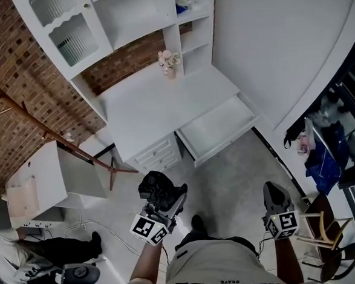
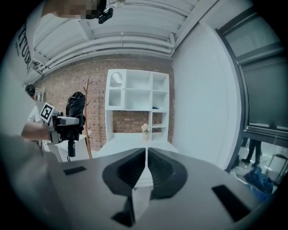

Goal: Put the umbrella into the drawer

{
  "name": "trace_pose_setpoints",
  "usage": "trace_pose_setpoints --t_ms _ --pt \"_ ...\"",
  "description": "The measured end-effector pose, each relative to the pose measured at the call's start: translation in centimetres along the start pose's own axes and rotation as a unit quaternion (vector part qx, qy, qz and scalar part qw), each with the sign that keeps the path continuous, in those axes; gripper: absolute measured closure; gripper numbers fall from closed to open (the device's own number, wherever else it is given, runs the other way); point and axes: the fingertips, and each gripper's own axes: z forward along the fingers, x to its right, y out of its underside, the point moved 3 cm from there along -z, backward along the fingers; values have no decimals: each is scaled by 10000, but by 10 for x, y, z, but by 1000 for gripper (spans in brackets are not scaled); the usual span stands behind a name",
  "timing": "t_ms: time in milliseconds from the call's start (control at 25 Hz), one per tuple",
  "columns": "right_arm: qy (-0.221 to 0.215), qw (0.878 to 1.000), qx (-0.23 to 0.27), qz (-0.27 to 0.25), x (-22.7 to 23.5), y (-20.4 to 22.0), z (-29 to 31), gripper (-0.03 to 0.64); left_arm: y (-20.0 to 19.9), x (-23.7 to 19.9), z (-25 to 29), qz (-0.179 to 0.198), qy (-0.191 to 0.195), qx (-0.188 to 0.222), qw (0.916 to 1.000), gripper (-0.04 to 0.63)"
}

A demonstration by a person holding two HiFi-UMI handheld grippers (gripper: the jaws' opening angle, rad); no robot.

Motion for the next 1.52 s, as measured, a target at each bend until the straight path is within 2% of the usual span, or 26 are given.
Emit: trace_pose_setpoints --t_ms 440,640,960,1520 --pt "142 9998 107 -31 -15 -21 36 584 -17 -52 16 77 232 91 9997 348" --pt "287 9995 88 39 -8 -18 37 584 -15 -55 23 7 259 52 9997 349" --pt "272 9994 146 151 9 -19 52 584 -7 -58 43 3 210 -35 9998 348" --pt "-352 9988 222 270 70 -34 139 583 -6 -81 123 205 -258 -324 9989 350"
